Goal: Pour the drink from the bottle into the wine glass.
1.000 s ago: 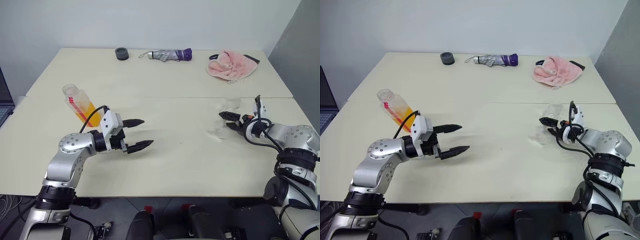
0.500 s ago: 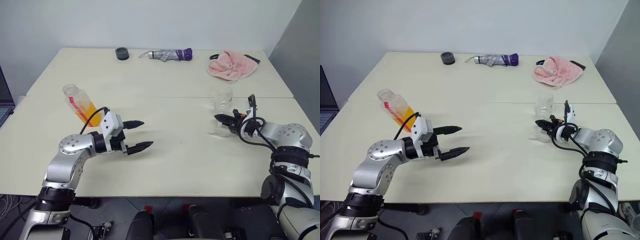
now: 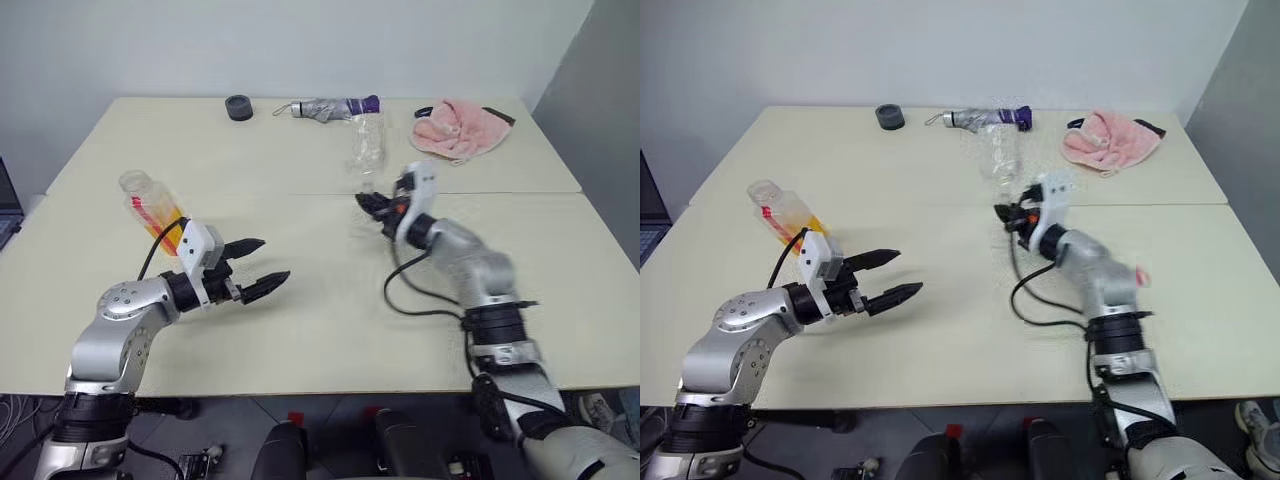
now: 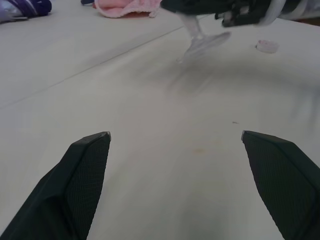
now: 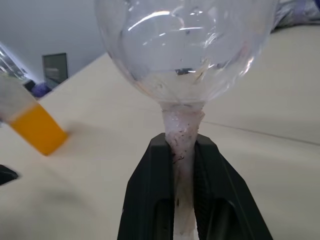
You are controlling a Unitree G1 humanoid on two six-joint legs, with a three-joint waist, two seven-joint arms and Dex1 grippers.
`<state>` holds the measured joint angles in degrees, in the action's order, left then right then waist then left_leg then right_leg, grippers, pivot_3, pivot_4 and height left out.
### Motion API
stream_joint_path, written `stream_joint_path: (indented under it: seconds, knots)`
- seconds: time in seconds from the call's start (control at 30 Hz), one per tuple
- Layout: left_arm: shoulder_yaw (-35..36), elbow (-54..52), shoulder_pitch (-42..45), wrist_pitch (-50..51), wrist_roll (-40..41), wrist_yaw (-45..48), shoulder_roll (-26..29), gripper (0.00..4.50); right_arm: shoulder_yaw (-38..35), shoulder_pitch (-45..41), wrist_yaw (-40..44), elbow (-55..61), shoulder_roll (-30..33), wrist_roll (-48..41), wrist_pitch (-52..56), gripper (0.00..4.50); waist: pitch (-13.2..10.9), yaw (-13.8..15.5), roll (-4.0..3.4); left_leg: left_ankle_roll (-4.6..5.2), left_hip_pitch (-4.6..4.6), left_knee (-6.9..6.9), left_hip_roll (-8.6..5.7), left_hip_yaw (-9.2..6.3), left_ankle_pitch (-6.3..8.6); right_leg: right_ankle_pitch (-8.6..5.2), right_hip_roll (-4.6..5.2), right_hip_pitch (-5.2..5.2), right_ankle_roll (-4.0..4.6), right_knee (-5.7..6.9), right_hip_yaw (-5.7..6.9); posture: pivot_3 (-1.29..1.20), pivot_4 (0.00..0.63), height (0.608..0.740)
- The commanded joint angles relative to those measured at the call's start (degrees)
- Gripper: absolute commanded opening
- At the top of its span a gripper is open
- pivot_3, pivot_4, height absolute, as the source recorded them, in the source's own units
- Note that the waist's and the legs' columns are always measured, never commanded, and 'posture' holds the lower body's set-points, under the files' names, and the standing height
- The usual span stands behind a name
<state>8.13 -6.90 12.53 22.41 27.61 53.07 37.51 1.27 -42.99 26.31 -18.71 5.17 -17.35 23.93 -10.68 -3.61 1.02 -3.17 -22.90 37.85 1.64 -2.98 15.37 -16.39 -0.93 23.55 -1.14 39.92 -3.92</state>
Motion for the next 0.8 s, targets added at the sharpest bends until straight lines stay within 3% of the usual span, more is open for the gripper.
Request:
stream_joint_path:
  seconds: [0.03, 0.17, 0.33, 0.53, 0.8]
  knots:
    - [3.2, -3.1, -0.8, 0.8, 1.2, -1.9, 0.7, 4.5, 1.7, -5.4, -1.9, -11.3, -4.4, 5.8, -18.4, 0.19, 0.0, 0.0, 0.0, 0.0, -0.01, 0.0, 0.0, 0.01, 0.0, 0.0, 0.02, 0.0, 0.0, 0.0, -0.01, 0.0, 0.15, 0.74]
    - [4.5, -4.0, -2.2, 1.1, 1.0, -3.7, 0.8, 4.5, 1.4, -10.0, -3.3, -26.0, -8.3, 8.9, -31.3, 0.19, 0.0, 0.0, 0.01, -0.01, 0.01, -0.01, 0.03, -0.01, 0.0, 0.01, 0.04, 0.0, 0.01, 0.0, 0.0, 0.0, 0.15, 0.74]
    - [5.1, -5.3, -3.5, 1.4, 1.2, -4.3, 1.0, 4.5, 0.3, -10.8, -2.3, -34.9, -9.6, 9.5, -37.5, 0.19, 0.0, 0.4, 0.01, -0.01, 0.01, -0.01, 0.04, -0.06, 0.0, 0.01, 0.12, -0.02, 0.02, 0.01, 0.03, 0.0, 0.15, 0.74]
    - [5.5, -5.0, -4.1, 1.2, 1.2, -4.2, 1.3, 4.5, 1.4, -4.9, 0.5, -32.0, -8.8, 10.4, -39.4, 0.19, 0.0, 0.3, 0.01, -0.01, 0.04, -0.01, 0.04, -0.05, 0.0, 0.01, 0.14, -0.03, 0.02, 0.04, 0.01, 0.0, 0.15, 0.74]
    - [5.1, -3.4, -4.0, 0.3, 0.8, -3.3, 1.2, 4.5, 3.8, 7.4, 2.3, -20.0, -7.4, 11.2, -33.1, 0.19, 0.0, 0.4, 0.03, -0.01, 0.09, 0.0, 0.04, -0.11, 0.0, 0.01, 0.15, -0.12, 0.02, 0.04, 0.04, 0.0, 0.15, 0.74]
